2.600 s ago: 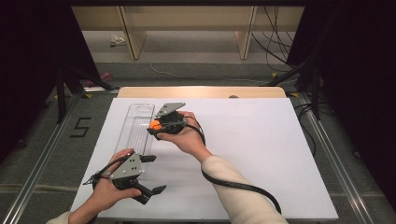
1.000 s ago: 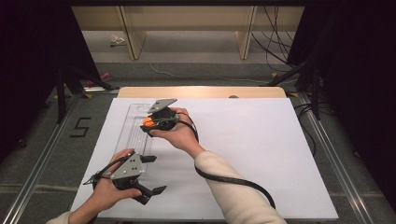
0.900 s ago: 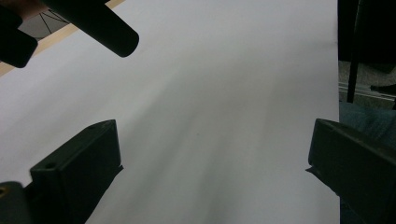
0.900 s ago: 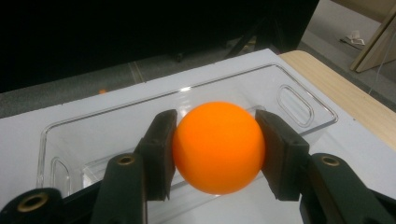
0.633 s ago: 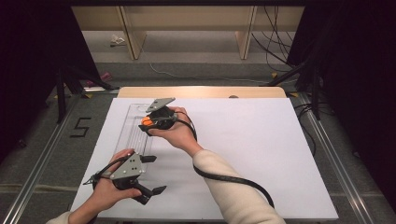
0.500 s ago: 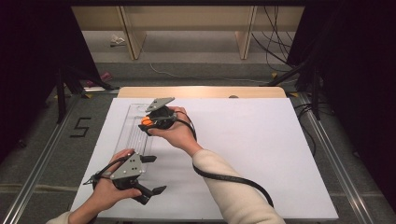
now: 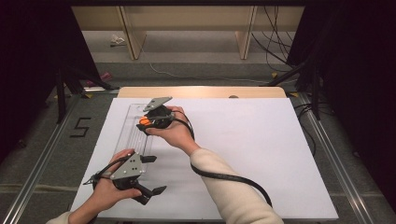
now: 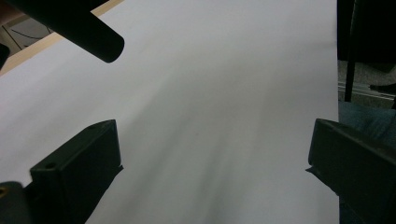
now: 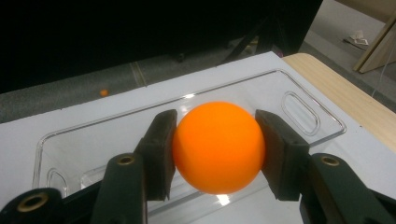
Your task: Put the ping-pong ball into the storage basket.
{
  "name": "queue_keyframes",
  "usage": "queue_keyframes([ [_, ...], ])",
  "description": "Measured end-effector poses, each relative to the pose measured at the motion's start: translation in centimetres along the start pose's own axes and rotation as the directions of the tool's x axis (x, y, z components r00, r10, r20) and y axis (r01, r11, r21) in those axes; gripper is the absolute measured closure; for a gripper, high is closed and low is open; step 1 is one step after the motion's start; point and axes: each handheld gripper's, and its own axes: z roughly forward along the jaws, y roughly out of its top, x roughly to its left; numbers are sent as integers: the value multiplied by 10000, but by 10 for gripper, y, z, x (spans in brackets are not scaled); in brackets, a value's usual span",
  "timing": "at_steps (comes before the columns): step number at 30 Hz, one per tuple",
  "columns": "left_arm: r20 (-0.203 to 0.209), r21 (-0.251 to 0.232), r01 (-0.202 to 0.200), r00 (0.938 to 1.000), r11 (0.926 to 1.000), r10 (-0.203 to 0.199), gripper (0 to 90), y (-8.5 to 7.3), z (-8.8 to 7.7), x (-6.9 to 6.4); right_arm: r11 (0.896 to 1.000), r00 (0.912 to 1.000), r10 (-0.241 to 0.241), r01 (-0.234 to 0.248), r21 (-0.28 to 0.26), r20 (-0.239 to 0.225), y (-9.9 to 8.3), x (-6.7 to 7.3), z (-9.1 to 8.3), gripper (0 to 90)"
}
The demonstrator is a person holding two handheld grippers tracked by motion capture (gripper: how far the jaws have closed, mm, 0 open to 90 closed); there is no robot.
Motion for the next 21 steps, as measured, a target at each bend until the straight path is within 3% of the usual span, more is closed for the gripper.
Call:
queue_keyframes([
  [21,33,10,-3,10000,10000,3,20,0,0,-1,9999,9999,-36,37,105,-103,4,3,9,515],
])
